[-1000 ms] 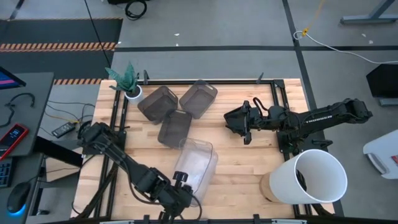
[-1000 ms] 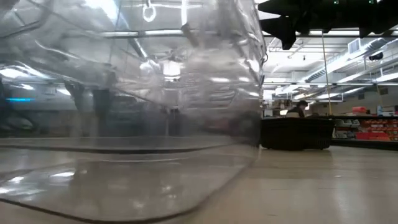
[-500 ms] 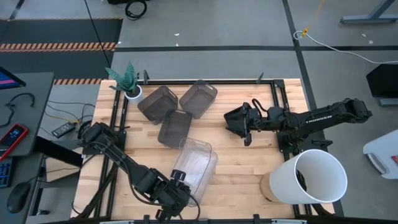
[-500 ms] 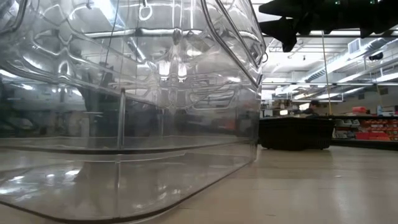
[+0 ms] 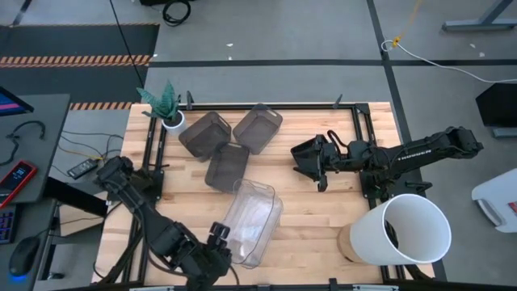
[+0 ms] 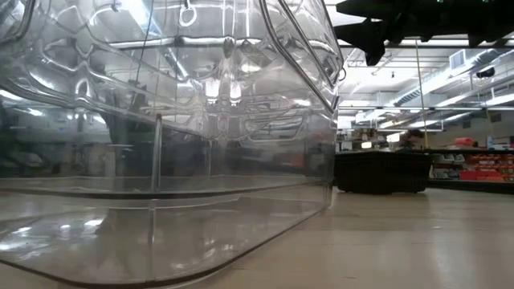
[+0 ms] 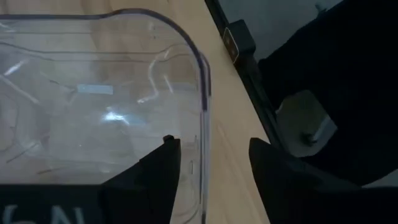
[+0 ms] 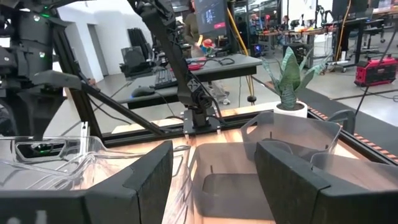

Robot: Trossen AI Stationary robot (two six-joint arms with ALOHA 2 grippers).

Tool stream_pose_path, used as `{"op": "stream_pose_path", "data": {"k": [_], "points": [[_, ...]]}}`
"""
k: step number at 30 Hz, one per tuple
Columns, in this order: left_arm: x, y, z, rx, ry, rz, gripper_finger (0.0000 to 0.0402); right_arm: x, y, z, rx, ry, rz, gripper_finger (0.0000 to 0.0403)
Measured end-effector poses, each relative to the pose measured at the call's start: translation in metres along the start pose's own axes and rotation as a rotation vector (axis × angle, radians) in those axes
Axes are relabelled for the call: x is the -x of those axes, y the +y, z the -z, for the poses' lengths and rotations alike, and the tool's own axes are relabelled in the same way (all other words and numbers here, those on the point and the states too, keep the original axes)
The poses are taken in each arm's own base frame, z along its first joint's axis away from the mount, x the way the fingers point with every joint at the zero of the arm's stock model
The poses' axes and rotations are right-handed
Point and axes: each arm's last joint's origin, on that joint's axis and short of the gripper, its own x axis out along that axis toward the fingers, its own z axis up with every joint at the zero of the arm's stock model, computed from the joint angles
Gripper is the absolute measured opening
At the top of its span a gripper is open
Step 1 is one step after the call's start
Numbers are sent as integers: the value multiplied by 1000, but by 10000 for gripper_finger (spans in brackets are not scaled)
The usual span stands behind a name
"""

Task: Stack baskets by color
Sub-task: Stack the transparent bin on top of the transparent bins

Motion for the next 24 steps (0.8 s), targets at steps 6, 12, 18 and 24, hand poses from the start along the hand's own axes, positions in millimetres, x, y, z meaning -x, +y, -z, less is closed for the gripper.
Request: {"op": "stream_pose_path", "data": {"k": [6,12,18,24], "points": [[-3,-1,-1,51,-28,-41,195,0,0,0,1,0,0,231],[-28,4,7,93,29,-10,205,0,0,0,0,-1,-1,231],[-35,8,8,108,40,-2,158,0,0,-1,0,-6,1,231],[-35,8,10,88,48,-27,57,0,0,-1,-1,-7,3,231]]}}
